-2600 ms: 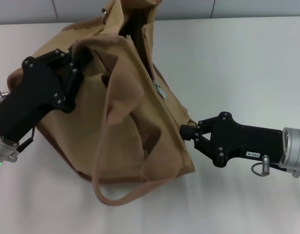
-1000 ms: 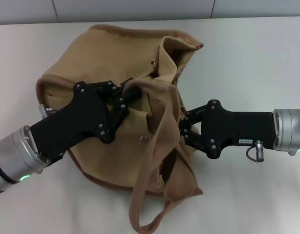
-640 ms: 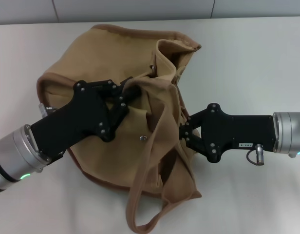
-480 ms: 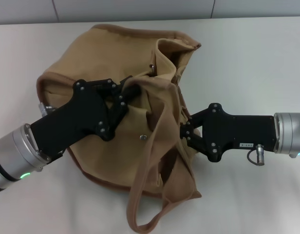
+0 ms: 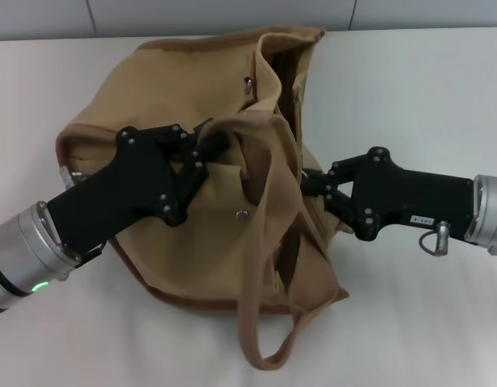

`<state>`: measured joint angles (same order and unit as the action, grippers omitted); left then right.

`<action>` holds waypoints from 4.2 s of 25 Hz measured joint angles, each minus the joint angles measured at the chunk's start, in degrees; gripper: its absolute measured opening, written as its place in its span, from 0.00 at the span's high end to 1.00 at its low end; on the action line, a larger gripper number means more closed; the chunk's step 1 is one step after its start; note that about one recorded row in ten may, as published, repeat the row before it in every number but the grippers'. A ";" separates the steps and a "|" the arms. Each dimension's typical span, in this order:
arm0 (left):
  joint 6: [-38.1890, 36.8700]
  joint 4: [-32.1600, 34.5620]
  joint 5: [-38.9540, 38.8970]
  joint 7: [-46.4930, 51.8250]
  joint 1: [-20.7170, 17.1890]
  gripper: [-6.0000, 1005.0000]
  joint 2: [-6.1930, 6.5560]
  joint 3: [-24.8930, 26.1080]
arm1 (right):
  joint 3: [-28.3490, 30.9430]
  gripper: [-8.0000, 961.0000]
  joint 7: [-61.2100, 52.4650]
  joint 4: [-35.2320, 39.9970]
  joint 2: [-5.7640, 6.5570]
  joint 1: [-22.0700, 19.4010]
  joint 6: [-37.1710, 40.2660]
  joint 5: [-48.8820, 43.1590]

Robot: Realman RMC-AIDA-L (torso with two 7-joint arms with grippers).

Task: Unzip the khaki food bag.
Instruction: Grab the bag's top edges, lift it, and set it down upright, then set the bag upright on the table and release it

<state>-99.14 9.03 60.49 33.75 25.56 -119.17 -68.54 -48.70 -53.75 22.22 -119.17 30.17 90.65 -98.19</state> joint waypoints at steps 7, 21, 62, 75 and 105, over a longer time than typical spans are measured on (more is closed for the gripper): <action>-0.65 -0.13 -3.17 0.68 -0.44 0.93 -0.10 -0.02 | -0.39 0.98 -1.41 0.01 0.05 0.06 -0.49 -0.24; -0.78 -0.77 -4.95 0.71 -0.54 0.93 -0.09 0.03 | -0.40 0.98 -1.59 -1.09 0.08 -0.04 -0.93 -0.44; -2.79 -2.27 -9.68 5.02 -3.29 0.93 0.10 9.64 | -0.06 0.91 -3.28 -1.40 0.72 -2.29 -2.15 -4.96; -2.74 -2.26 -9.68 5.37 -3.42 0.92 0.17 9.75 | 2.46 0.85 -3.28 -0.95 0.31 -3.01 -1.58 -4.66; -2.18 -2.22 -9.79 6.31 -3.32 0.91 0.27 9.74 | 6.67 0.59 14.84 -7.32 -0.36 -1.03 -11.42 -0.66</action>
<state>-101.32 6.81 50.71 40.06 22.24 -118.91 -58.80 -42.03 -38.90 14.90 -119.53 29.15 79.23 -98.85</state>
